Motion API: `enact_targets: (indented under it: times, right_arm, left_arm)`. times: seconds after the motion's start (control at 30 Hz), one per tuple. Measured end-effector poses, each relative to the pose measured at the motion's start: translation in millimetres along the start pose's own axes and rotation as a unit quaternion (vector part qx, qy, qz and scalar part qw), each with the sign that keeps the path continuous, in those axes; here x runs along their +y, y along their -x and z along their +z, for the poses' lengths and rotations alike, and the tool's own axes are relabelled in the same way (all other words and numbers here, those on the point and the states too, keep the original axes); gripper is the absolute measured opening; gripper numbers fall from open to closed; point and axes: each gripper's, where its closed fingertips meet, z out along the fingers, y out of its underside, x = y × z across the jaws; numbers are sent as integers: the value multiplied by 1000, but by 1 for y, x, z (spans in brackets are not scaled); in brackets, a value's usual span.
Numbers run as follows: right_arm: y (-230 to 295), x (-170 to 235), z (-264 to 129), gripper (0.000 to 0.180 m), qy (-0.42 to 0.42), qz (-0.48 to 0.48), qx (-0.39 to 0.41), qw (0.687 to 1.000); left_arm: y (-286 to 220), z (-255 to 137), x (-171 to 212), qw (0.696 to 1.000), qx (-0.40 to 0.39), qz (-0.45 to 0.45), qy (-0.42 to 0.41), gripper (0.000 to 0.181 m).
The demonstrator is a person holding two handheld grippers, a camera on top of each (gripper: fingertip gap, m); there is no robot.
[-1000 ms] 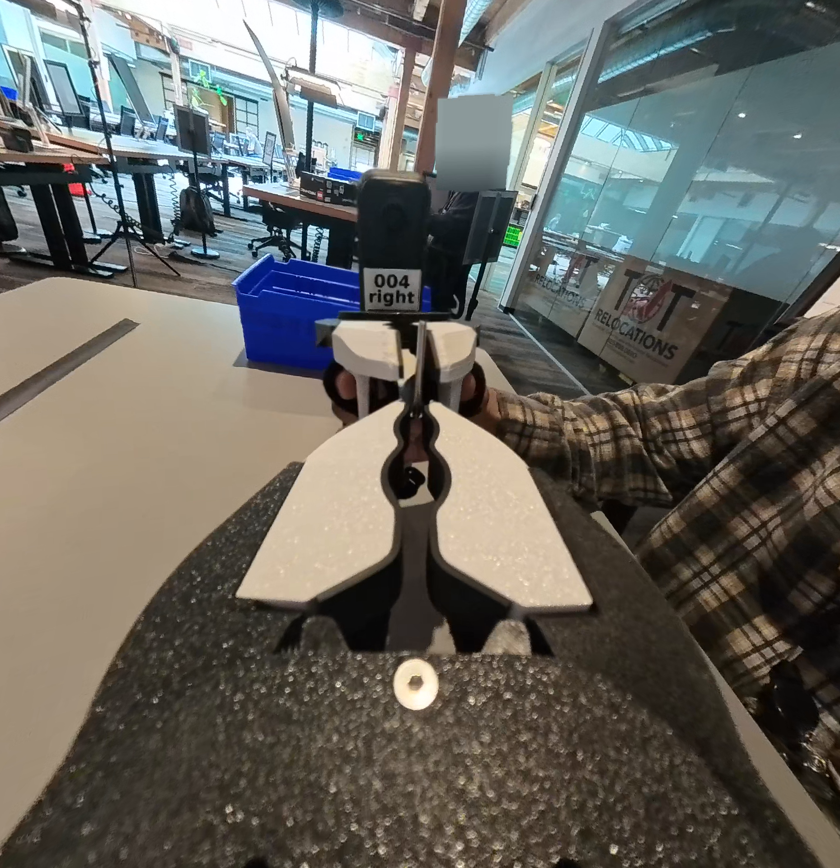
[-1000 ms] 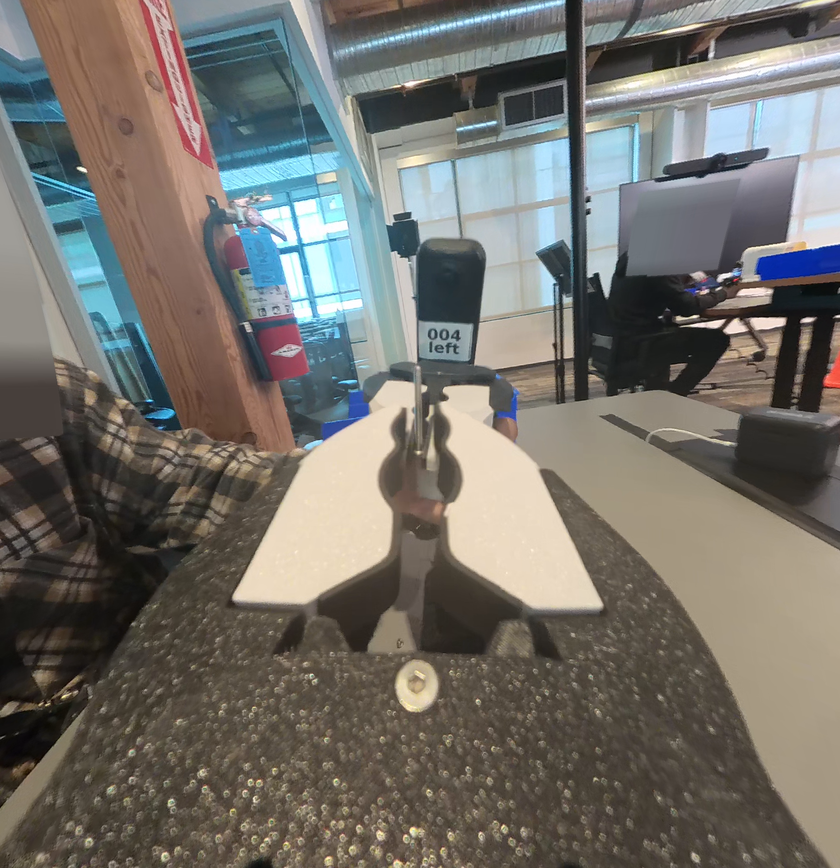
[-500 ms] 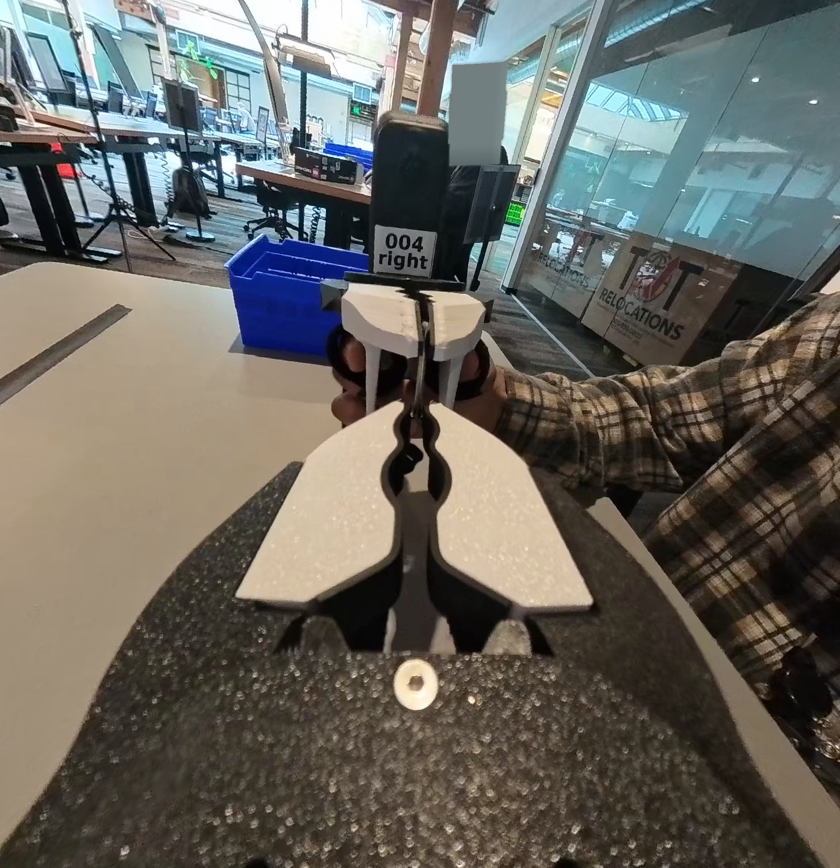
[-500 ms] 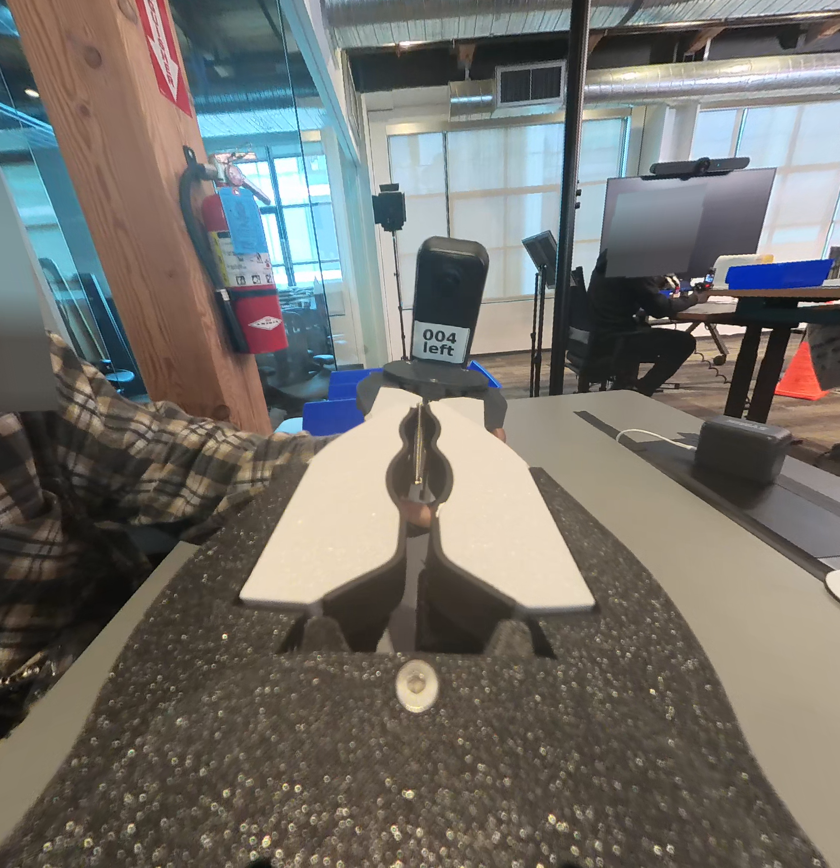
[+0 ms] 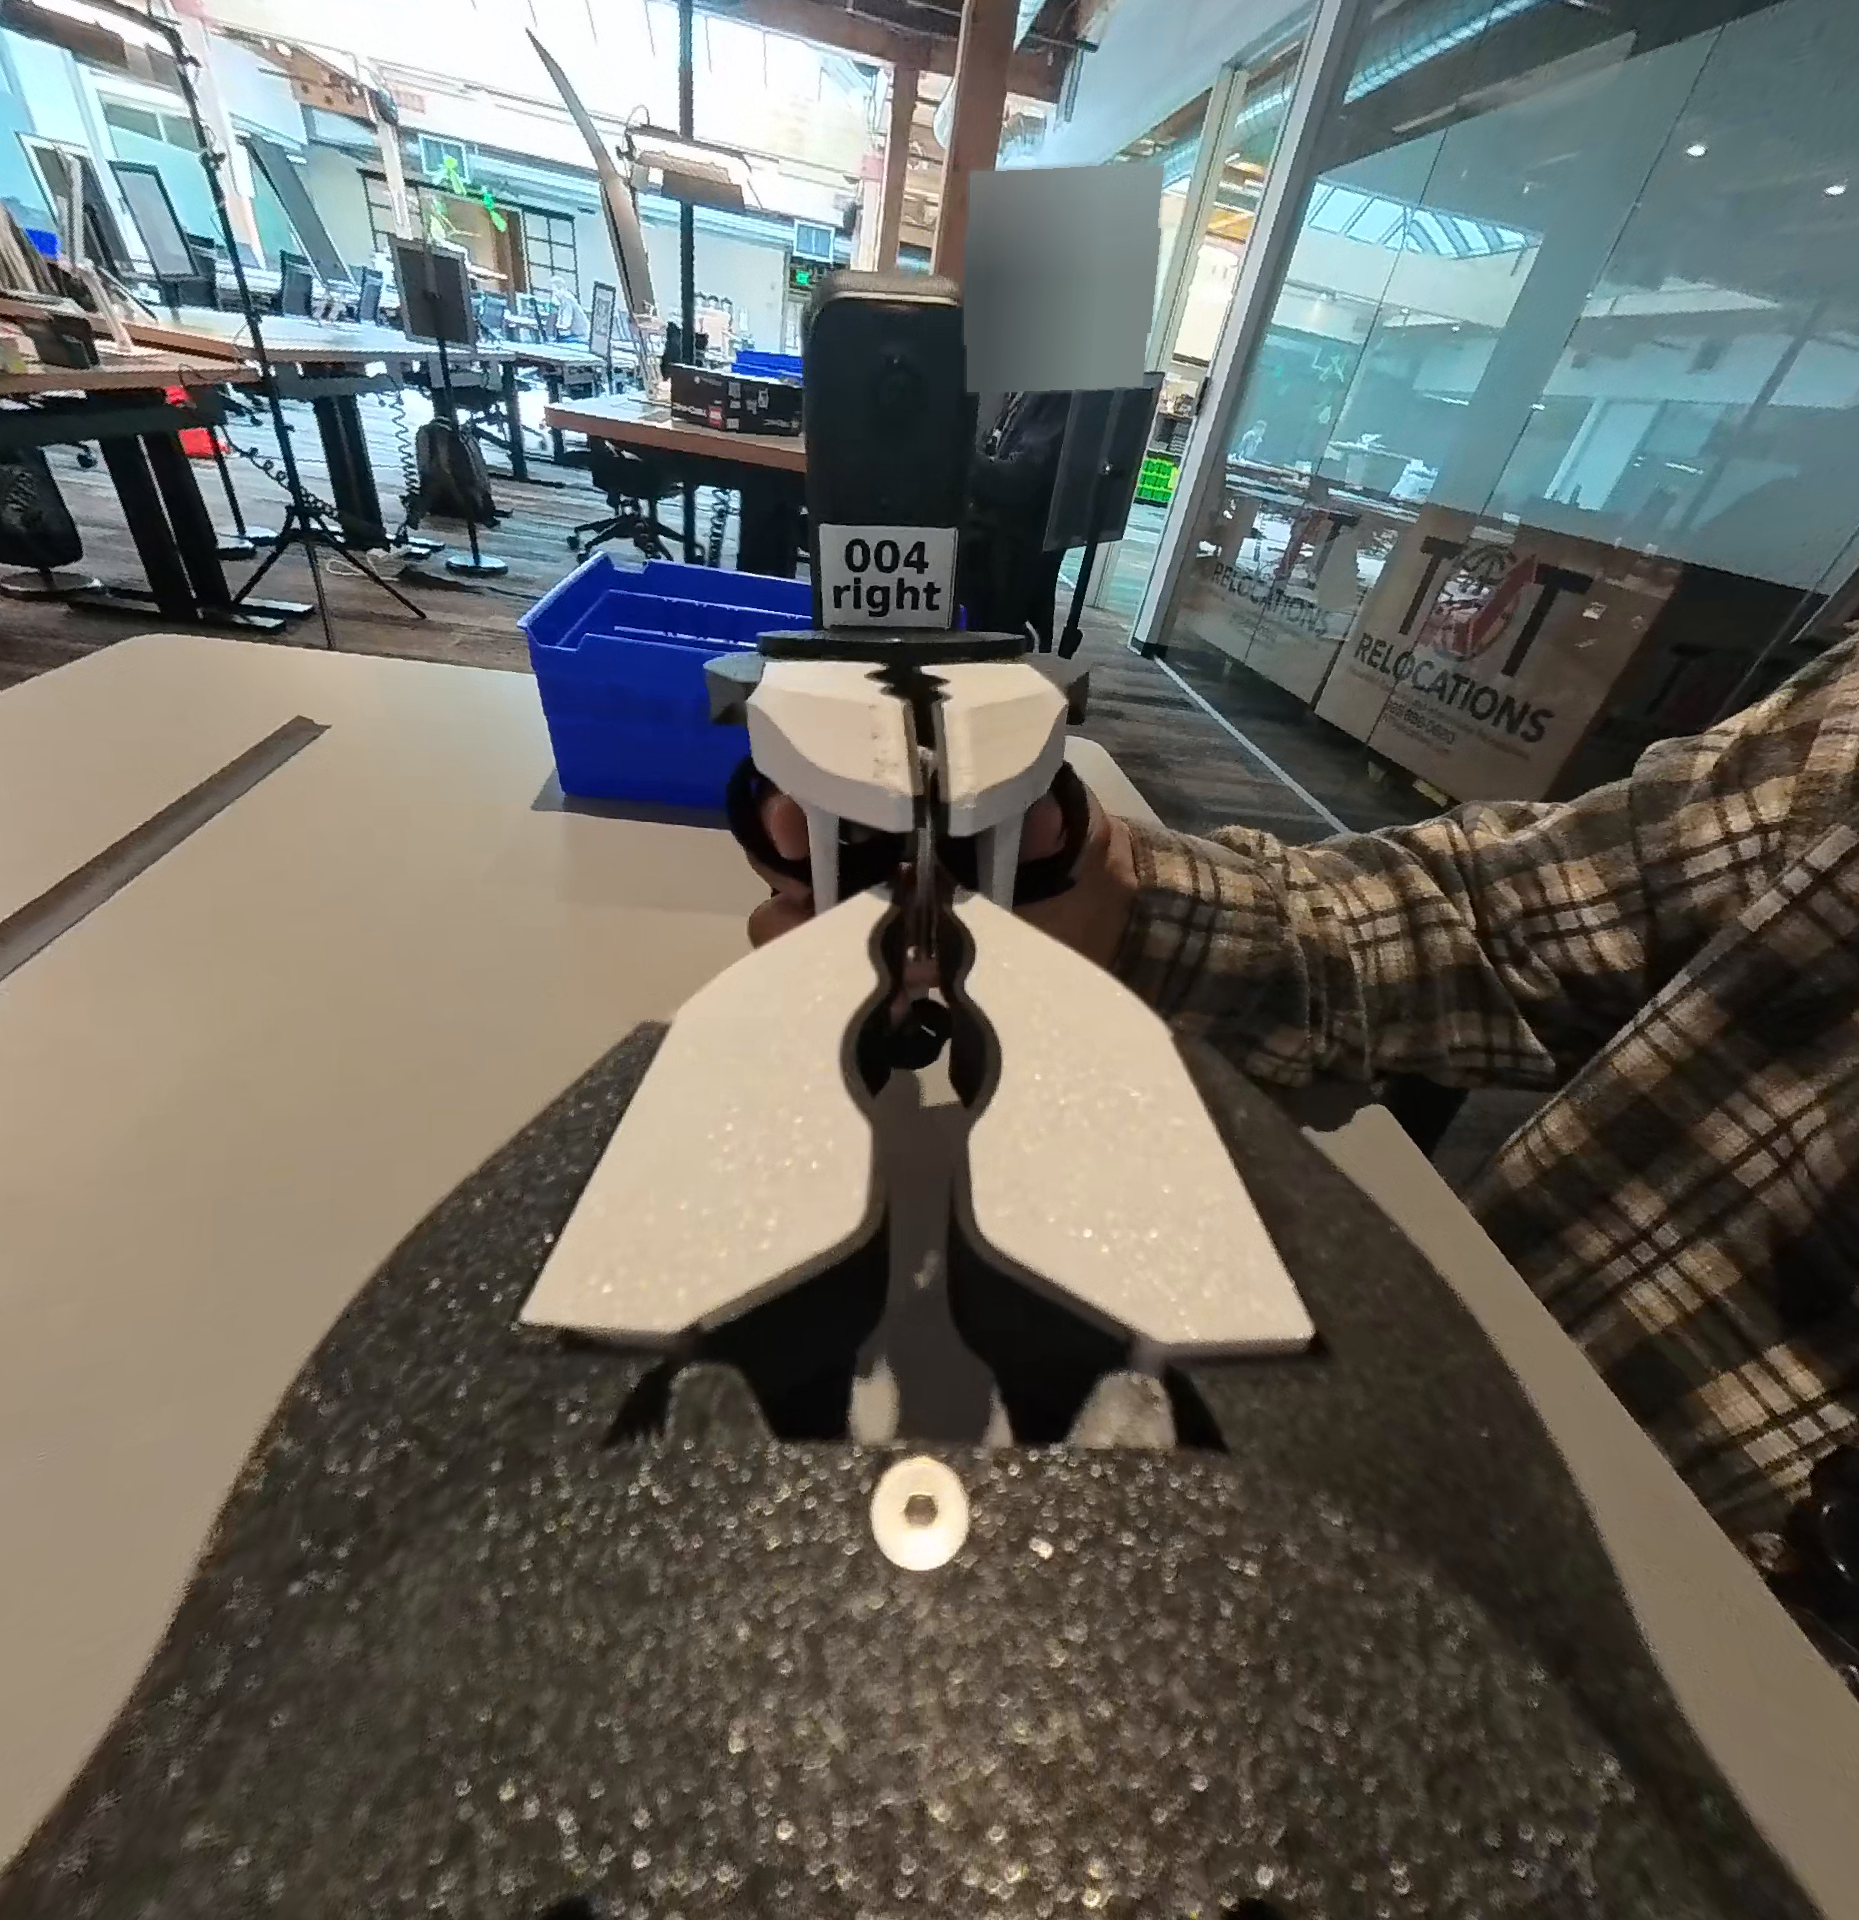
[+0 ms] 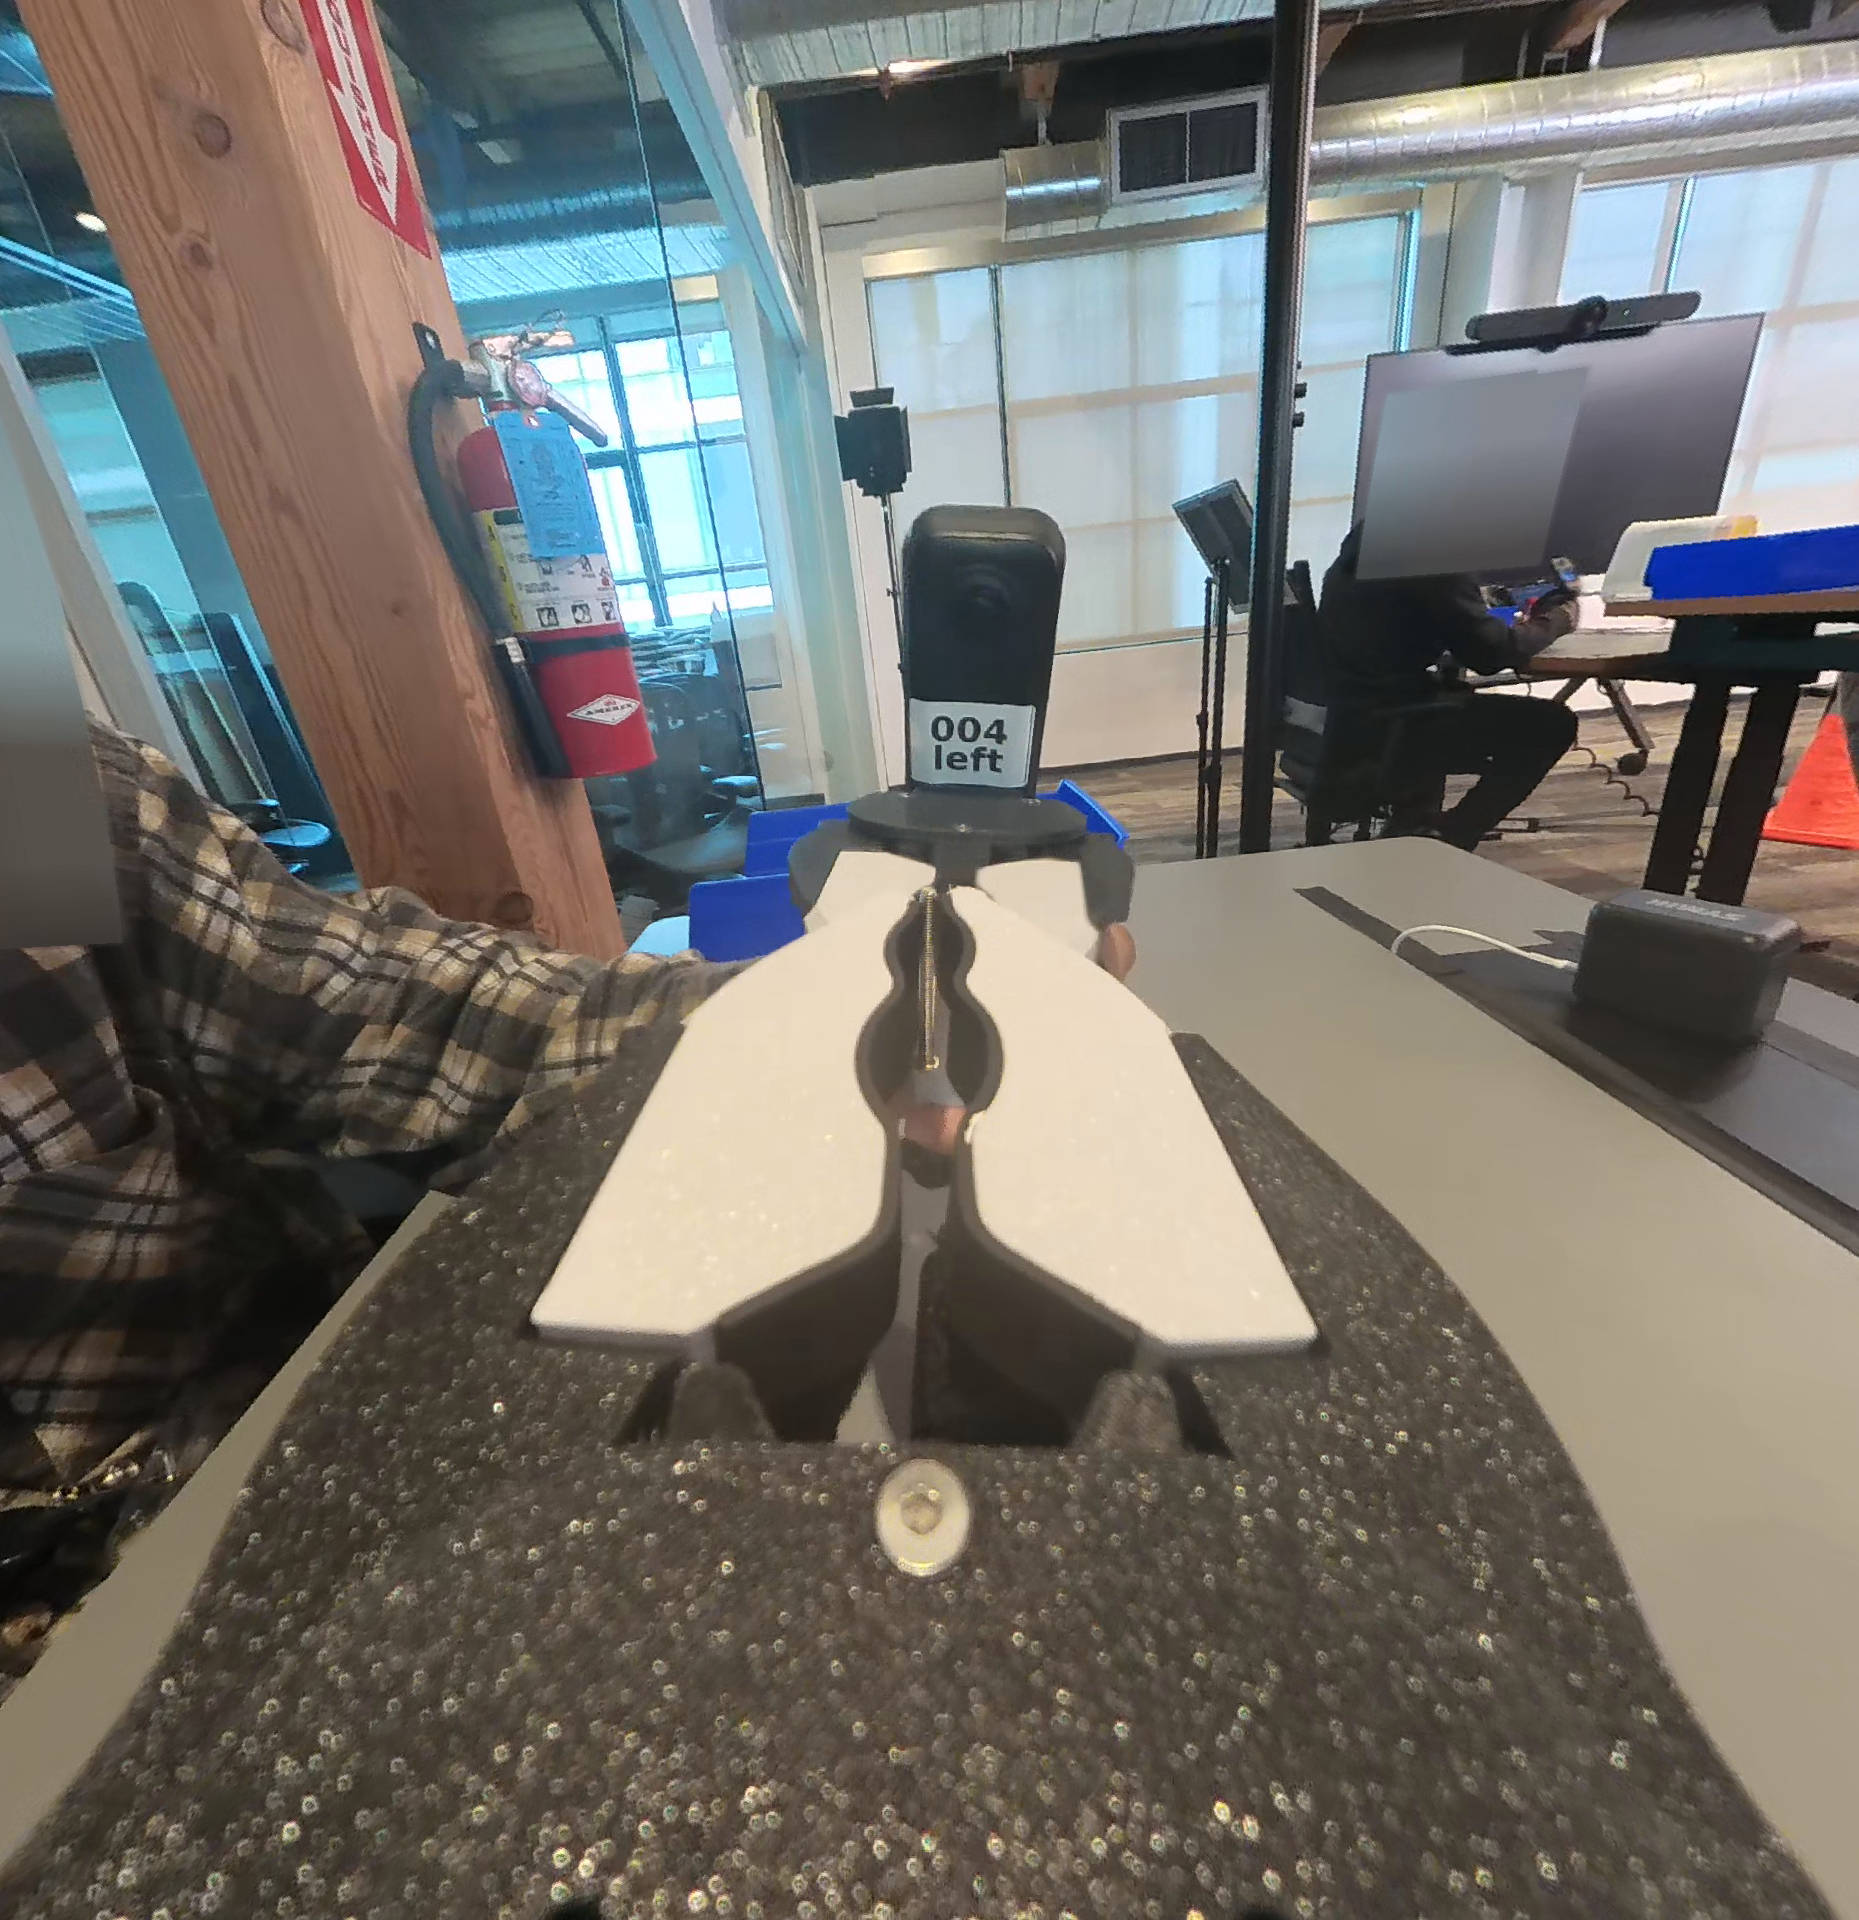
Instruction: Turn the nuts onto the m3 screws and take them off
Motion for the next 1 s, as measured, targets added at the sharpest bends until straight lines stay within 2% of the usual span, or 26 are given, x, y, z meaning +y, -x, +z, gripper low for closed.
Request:
enact_targets:
  times: [0.83, 0.9, 1.0]
  right_arm:
    - [0, -1, 3, 2, -5, 5, 1, 1000]
    - [-3, -4, -1, 16, -14, 4, 13, 1000]
    - [-10, -10, -15, 18, -25, -9, 43, 999]
  left_arm:
    - [0, -1, -1, 1000, -9, -8, -8, 1]
    - [1, -8, -6, 999, -23, -9, -23, 1]
    - [6, -37, -15, 996, -57, -16, -62, 1]
